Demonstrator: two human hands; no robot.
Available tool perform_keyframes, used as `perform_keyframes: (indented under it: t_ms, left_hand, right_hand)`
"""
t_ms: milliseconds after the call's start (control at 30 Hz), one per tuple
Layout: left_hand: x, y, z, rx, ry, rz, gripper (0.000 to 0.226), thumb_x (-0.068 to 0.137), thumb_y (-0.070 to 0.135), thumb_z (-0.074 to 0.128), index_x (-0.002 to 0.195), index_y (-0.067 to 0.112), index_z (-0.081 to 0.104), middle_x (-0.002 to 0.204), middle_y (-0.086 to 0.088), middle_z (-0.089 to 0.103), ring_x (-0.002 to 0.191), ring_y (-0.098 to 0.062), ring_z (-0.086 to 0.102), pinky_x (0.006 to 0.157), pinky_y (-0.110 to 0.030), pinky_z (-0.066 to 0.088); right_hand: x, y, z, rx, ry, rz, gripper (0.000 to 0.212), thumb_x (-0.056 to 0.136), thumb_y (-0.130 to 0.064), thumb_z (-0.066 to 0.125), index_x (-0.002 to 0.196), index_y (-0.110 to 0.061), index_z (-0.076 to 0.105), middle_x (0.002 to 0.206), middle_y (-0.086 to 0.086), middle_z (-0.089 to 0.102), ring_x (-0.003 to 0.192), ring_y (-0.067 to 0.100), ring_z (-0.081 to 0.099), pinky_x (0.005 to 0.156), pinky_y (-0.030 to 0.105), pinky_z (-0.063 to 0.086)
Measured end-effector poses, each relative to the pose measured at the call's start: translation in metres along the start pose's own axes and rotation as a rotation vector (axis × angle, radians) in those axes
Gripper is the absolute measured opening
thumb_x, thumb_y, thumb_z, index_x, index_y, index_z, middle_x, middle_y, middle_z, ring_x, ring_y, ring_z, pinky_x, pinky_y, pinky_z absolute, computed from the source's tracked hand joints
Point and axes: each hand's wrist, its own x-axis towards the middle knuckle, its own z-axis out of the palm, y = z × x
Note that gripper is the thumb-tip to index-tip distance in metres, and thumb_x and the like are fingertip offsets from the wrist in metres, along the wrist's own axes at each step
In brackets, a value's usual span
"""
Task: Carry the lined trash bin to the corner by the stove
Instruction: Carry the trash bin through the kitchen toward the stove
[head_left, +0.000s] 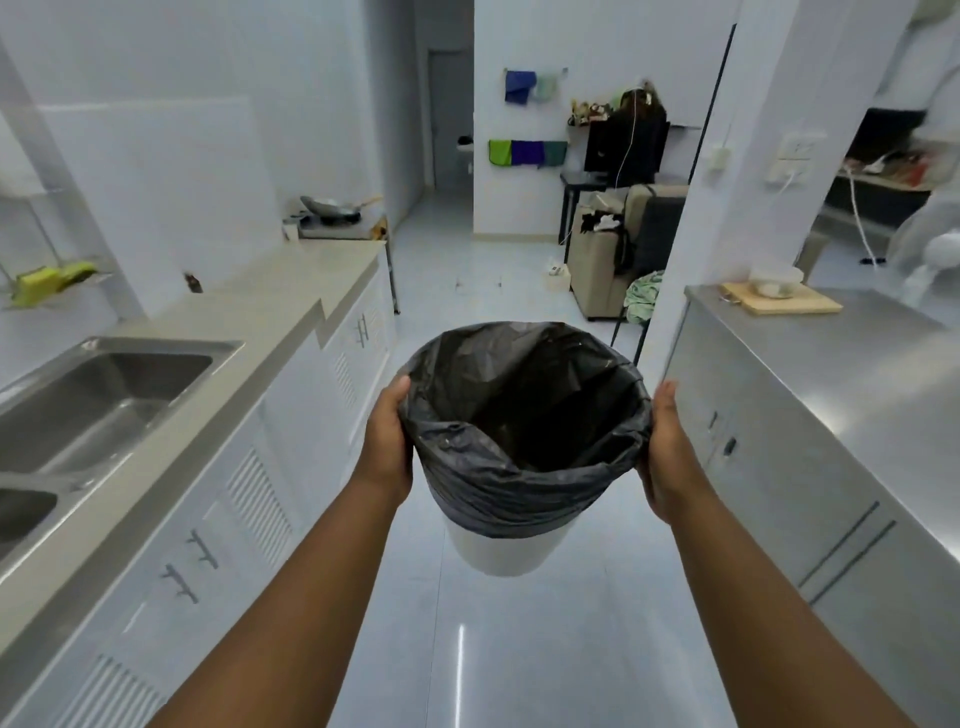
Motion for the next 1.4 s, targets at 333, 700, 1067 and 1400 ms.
perform_keyframes:
  t_ms: [333,700,1067,1400]
  left_hand:
    - [0.197,-0.034,0.008,-0.005,-0.013,-0.013,0.05,0.094,0.03,0.037,0.133,0.01,0.061,0.129,-0.012,0.068,0.118,-0.027,0.063,0.093,-0.039,0.05]
    - [0.437,-0.06,0.035,0.011,0.077,0.012,0.051,0.087,0.035,0.045,0.128,0.012,0.064,0.123,-0.01,0.072,0.119,-0.03,0.064,0.092,-0.039,0.052]
    - [0.707,-0.092,0.027,0.001,0.032,0.036,0.051,0.09,0.034,0.043,0.131,0.012,0.062,0.13,-0.013,0.068,0.122,-0.03,0.061,0.104,-0.044,0.046]
    - [0.954,-0.094,0.02,0.019,-0.055,0.012,0.051,0.088,0.033,0.046,0.132,0.013,0.062,0.13,-0.011,0.068,0.122,-0.028,0.062,0.098,-0.039,0.048]
  right_hand:
    - [0.193,0.012,-0.006,-0.017,0.033,0.041,0.085,0.064,-0.089,0.031,0.123,-0.036,0.062,0.119,-0.011,0.068,0.109,0.005,0.061,0.096,0.033,0.043]
    - [0.458,-0.012,-0.021,-0.074,-0.061,0.065,0.066,0.075,-0.08,0.026,0.106,-0.039,0.066,0.094,-0.026,0.072,0.088,-0.01,0.066,0.074,0.017,0.046]
    - [0.718,-0.001,-0.008,-0.087,-0.01,0.045,0.075,0.07,-0.082,0.028,0.123,-0.038,0.057,0.108,-0.016,0.066,0.098,0.0,0.06,0.081,0.023,0.045]
    - [0.946,-0.001,0.017,-0.004,0.088,0.06,0.074,0.068,-0.082,0.033,0.117,-0.036,0.063,0.115,-0.012,0.066,0.102,0.002,0.061,0.093,0.029,0.044]
